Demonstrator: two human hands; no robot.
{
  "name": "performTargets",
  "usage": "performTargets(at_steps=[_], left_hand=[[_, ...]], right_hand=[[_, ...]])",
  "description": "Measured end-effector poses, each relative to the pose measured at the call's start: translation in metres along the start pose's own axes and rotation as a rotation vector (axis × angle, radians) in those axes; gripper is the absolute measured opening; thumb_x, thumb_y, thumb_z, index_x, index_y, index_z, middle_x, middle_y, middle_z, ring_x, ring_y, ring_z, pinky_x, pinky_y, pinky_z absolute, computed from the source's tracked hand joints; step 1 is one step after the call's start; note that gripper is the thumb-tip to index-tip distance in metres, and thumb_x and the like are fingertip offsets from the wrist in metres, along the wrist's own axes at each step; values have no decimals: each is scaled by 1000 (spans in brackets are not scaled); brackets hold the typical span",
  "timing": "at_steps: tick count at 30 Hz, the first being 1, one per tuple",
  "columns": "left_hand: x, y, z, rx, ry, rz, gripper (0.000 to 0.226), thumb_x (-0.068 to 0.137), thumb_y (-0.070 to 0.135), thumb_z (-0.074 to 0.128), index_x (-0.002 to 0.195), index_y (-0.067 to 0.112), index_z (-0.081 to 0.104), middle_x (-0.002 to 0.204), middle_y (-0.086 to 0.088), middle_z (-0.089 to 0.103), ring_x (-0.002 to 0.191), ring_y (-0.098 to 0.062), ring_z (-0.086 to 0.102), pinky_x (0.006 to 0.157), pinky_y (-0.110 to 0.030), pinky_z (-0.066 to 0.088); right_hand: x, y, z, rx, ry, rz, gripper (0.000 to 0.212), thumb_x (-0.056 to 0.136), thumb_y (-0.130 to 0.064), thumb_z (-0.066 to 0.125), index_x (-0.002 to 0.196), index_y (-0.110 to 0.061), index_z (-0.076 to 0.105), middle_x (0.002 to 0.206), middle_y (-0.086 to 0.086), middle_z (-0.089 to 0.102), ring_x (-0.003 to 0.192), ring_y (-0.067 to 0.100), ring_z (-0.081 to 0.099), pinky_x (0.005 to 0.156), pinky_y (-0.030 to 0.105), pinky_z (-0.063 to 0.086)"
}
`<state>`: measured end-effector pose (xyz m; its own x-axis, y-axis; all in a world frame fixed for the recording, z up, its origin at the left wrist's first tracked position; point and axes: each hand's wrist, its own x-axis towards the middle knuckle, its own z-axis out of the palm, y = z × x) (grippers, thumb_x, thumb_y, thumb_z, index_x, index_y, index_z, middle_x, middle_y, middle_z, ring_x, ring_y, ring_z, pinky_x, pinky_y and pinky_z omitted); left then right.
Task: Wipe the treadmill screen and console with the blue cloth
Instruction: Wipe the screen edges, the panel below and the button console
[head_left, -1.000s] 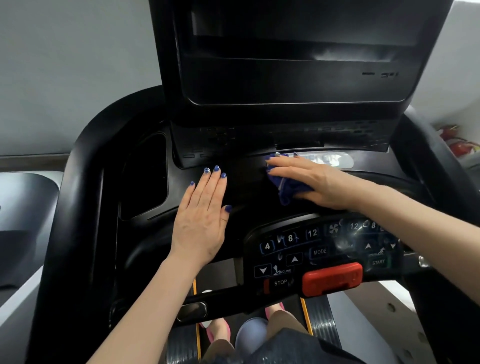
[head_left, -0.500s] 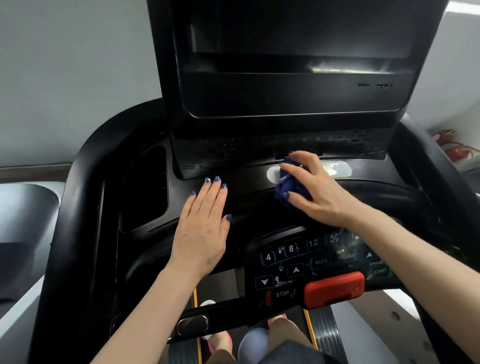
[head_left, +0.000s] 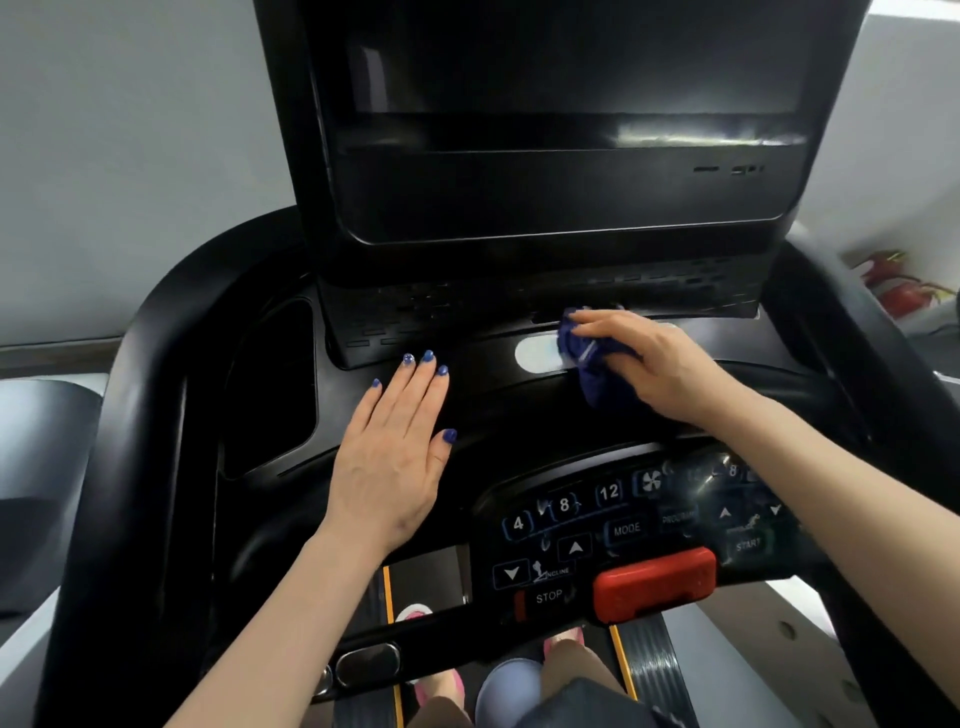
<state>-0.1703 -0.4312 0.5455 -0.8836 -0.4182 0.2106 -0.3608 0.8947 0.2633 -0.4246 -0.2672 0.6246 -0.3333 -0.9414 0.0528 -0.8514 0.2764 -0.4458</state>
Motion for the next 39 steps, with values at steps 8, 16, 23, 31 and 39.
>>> performTargets(at_steps=[8, 16, 23, 31, 39], left_hand=[[31, 25, -5, -40, -66, 78, 58, 104, 37, 26, 156, 13, 26, 165, 0, 19, 153, -11, 10, 124, -33, 8], [35, 28, 2, 73, -4, 62, 56, 105, 36, 27, 155, 10, 32, 163, -3, 24, 151, -17, 20, 123, -40, 19], [35, 29, 6, 88, 21, 64, 56, 105, 36, 25, 155, 9, 31, 163, -4, 25, 151, -19, 21, 121, -45, 24], [35, 30, 9, 105, 59, 79, 57, 107, 37, 21, 153, 6, 35, 161, -8, 30, 149, -23, 27, 118, -49, 29], [35, 30, 9, 88, 78, 86, 56, 107, 37, 20, 152, 6, 35, 161, -8, 30, 149, -22, 27, 119, -48, 30]], right_hand=[[14, 5, 9, -13, -158, -159, 45, 94, -27, 43, 131, -8, 58, 144, 9, 48, 134, 20, 41, 117, 46, 26], [16, 33, -1, 16, -102, -151, 43, 93, -24, 42, 130, -7, 56, 143, 8, 50, 132, 15, 41, 116, 36, 24], [-4, 69, -21, 68, -137, -209, 38, 90, -13, 48, 125, -4, 58, 145, 3, 47, 136, 19, 43, 119, 32, 22], [23, 12, 14, -17, -120, -410, 46, 89, -42, 49, 109, -3, 63, 137, 13, 55, 125, 27, 51, 112, 42, 31], [3, 56, -7, -22, -90, -422, 39, 90, -32, 53, 119, -6, 60, 142, 8, 51, 130, 21, 47, 115, 41, 31]])
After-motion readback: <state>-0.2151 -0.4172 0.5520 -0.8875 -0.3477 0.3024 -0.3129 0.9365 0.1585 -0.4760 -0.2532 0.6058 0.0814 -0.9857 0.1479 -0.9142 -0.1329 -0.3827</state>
